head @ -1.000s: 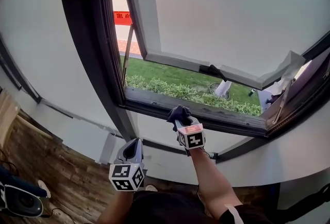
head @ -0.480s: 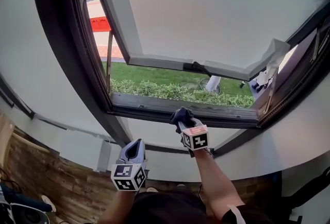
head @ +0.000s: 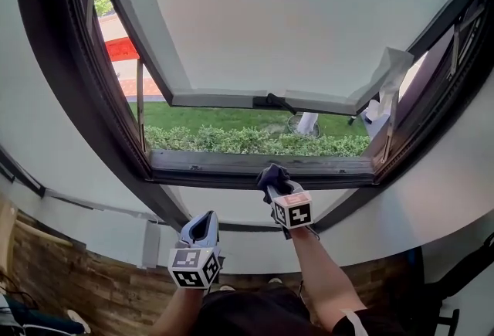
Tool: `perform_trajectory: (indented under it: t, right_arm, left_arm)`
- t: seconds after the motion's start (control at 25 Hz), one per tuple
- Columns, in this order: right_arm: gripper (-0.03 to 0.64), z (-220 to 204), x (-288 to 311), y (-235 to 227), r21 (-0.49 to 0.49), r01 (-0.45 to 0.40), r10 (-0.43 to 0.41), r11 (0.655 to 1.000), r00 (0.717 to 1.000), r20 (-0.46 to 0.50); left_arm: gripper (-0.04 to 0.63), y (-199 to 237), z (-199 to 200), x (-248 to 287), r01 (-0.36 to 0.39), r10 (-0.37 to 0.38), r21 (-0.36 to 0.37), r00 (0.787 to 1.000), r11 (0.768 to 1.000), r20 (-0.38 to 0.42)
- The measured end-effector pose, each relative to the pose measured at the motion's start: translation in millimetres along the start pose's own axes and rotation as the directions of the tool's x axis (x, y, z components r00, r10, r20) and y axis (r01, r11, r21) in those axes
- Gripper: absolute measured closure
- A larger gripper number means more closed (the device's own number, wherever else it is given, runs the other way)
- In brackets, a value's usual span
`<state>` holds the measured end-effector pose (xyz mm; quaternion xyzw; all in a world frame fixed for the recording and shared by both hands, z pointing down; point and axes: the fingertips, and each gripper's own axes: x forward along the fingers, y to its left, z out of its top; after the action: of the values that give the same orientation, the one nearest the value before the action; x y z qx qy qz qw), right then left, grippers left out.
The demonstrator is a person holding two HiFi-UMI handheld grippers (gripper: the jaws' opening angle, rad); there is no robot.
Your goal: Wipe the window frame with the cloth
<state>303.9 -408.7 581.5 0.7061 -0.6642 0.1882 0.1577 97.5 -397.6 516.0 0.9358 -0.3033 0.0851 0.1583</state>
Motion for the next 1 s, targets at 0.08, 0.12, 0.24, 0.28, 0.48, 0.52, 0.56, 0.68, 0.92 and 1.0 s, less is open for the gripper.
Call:
perform_trajectory:
  t: [0.08, 0.12, 0.24, 0.28, 0.48, 0.52, 0.56, 0.68, 0.92, 1.0]
  right_arm:
    - [0.551, -2, -4, -8, 0.009, 0.007, -0.007, 1.000, 1.000, -0.003]
    - [0.551, -3, -7, -13, 0.012, 0.011, -0.011, 1.000, 1.000, -0.003]
    - [0.551, -7, -15, -27, 0.021, 0.027, -0.027, 0.999, 1.000, 0.003]
    - [0.551, -8, -18, -32, 0.026, 0.033, -0.033, 0.999, 0.999, 0.004]
    - [0.551, -12, -28, -52, 0.047, 0.041, -0.042, 0.998, 0.999, 0.010]
    - [0.551, -13, -30, -55, 0.048, 0.042, -0.043, 0.998, 0.999, 0.011]
    - [0.551, -14, -32, -59, 0.049, 0.043, -0.044, 0.998, 0.999, 0.011]
    - [0.551, -17, -39, -72, 0.057, 0.048, -0.049, 0.997, 0.999, 0.010]
    - [0.551, -24, -55, -100, 0.079, 0.073, -0.074, 0.994, 0.997, 0.006]
    - [0.551, -26, -61, -111, 0.084, 0.078, -0.079, 0.993, 0.997, 0.006]
  left_arm:
    - [0.588, -9, 1, 6, 0.015, -0.015, 0.006, 1.000, 1.000, -0.004]
    - [0.588, -15, 1, 9, 0.024, -0.024, 0.010, 1.000, 1.000, -0.006]
    - [0.588, -30, 1, 18, 0.045, -0.045, 0.022, 0.999, 0.999, -0.013]
    - [0.588, -35, 1, 21, 0.051, -0.051, 0.026, 0.999, 0.998, -0.016]
    - [0.588, -56, 3, 36, 0.070, -0.069, 0.037, 0.997, 0.997, -0.021]
    - [0.588, -61, 3, 39, 0.073, -0.072, 0.039, 0.997, 0.997, -0.022]
    - [0.587, -65, 3, 42, 0.077, -0.076, 0.042, 0.997, 0.996, -0.023]
    - [0.588, -80, 5, 50, 0.090, -0.089, 0.048, 0.996, 0.995, -0.027]
    - [0.588, -106, 5, 66, 0.116, -0.115, 0.047, 0.993, 0.992, -0.034]
    - [0.588, -114, 3, 71, 0.125, -0.123, 0.046, 0.992, 0.991, -0.038]
